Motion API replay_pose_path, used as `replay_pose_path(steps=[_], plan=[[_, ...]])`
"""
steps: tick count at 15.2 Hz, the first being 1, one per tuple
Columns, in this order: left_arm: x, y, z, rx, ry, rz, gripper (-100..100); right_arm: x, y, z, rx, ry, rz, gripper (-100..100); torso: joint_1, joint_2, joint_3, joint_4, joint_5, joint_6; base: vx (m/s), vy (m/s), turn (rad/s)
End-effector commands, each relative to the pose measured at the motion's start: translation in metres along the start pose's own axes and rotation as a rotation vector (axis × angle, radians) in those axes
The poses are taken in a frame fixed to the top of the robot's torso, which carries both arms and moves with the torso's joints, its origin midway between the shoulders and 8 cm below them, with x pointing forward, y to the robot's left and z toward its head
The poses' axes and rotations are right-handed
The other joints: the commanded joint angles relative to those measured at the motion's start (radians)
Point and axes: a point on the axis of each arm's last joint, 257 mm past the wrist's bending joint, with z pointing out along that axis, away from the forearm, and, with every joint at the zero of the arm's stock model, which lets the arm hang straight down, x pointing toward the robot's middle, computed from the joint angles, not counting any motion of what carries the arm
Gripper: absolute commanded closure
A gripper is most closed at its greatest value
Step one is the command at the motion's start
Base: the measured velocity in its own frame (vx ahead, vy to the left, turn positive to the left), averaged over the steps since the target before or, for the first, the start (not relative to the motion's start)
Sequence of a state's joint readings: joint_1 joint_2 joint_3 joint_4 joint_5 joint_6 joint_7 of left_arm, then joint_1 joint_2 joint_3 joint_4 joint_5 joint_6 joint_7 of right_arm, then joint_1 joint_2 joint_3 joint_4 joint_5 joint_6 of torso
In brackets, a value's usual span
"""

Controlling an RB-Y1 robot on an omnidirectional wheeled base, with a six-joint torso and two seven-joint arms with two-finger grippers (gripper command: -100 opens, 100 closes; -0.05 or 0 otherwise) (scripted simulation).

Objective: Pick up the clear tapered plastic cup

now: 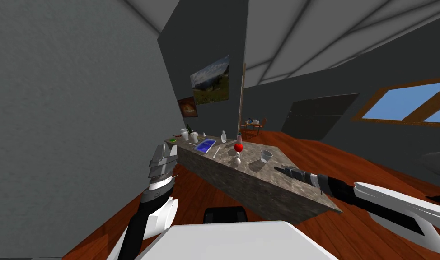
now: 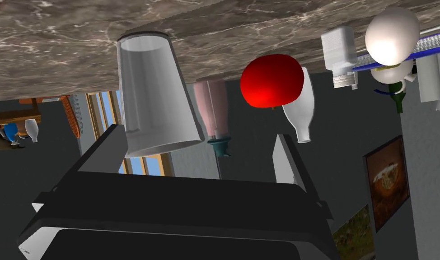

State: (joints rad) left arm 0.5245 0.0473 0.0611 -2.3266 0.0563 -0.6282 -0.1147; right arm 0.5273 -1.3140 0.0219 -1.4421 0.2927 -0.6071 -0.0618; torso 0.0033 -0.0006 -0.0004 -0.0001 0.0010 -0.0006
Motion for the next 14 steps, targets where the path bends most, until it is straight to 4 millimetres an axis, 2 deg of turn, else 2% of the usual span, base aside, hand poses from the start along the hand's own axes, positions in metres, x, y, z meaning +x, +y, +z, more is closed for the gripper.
replay_pose_path(steps=[1,2,3,4,6,7,8,9,11,12,13,14], plan=[[0.000,0.000,0.000,0.000,0.000,0.000,0,-0.001,-0.008,-0.005,0.015,0.024,-0.031,-100,0.000,0.000,0.000,0.000,0.000,0.000,0.011,0.035,0.047],[0.000,0.000,0.000,0.000,0.000,0.000,0,0.004,-0.027,-0.015,0.049,0.072,-0.077,-100,0.000,0.000,0.000,0.000,0.000,0.001,0.013,0.050,0.139],[0.000,0.000,0.000,0.000,0.000,0.000,0,-0.001,-0.028,-0.017,0.050,0.080,-0.093,-100,0.000,0.000,0.000,0.000,0.000,0.000,0.017,0.055,0.150],[0.000,0.000,0.000,0.000,0.000,0.000,0,0.005,-0.043,-0.026,0.076,0.123,-0.129,-100,0.000,0.000,0.000,0.000,0.000,0.000,0.028,0.065,0.207],[0.000,0.000,0.000,0.000,0.000,0.000,0,-0.001,-0.047,-0.029,0.084,0.135,-0.151,-100,0.002,-0.001,0.000,0.000,0.000,0.000,0.026,0.057,0.105],[0.000,0.000,0.000,0.000,0.000,0.000,0,0.002,-0.064,-0.042,0.114,0.185,-0.196,-100,0.001,0.000,0.000,0.000,0.000,0.001,0.020,0.057,0.132],[0.000,0.000,0.000,0.000,0.000,0.000,0,-0.002,-0.065,-0.043,0.116,0.190,-0.207,-100,0.001,0.000,0.000,0.000,0.000,0.000,0.021,0.056,0.151],[0.000,0.000,0.000,0.000,0.000,0.000,0,0.004,-0.080,-0.055,0.142,0.236,-0.238,-100,0.001,0.000,0.000,0.000,0.000,0.000,0.028,0.069,0.216],[0.000,0.000,0.000,0.000,0.000,0.000,0,-0.003,-0.082,-0.057,0.145,0.245,-0.258,-100,0.002,-0.001,-0.001,0.000,0.001,0.000,0.030,0.050,0.104],[0.000,0.000,0.000,0.000,0.000,0.000,0,-0.002,-0.097,-0.071,0.171,0.298,-0.302,-100,0.001,-0.001,0.000,0.000,0.000,0.001,0.026,0.035,0.092],[0.000,0.000,0.000,0.000,0.000,0.000,0,-0.003,-0.097,-0.071,0.171,0.299,-0.305,-100,0.000,0.000,0.000,0.000,0.000,0.000,0.031,0.038,0.134],[0.000,0.000,0.000,0.000,0.000,0.000,0,-0.003,-0.107,-0.083,0.187,0.353,-0.348,-100,0.000,-0.001,0.000,0.000,0.000,0.000,0.042,0.056,0.217]])
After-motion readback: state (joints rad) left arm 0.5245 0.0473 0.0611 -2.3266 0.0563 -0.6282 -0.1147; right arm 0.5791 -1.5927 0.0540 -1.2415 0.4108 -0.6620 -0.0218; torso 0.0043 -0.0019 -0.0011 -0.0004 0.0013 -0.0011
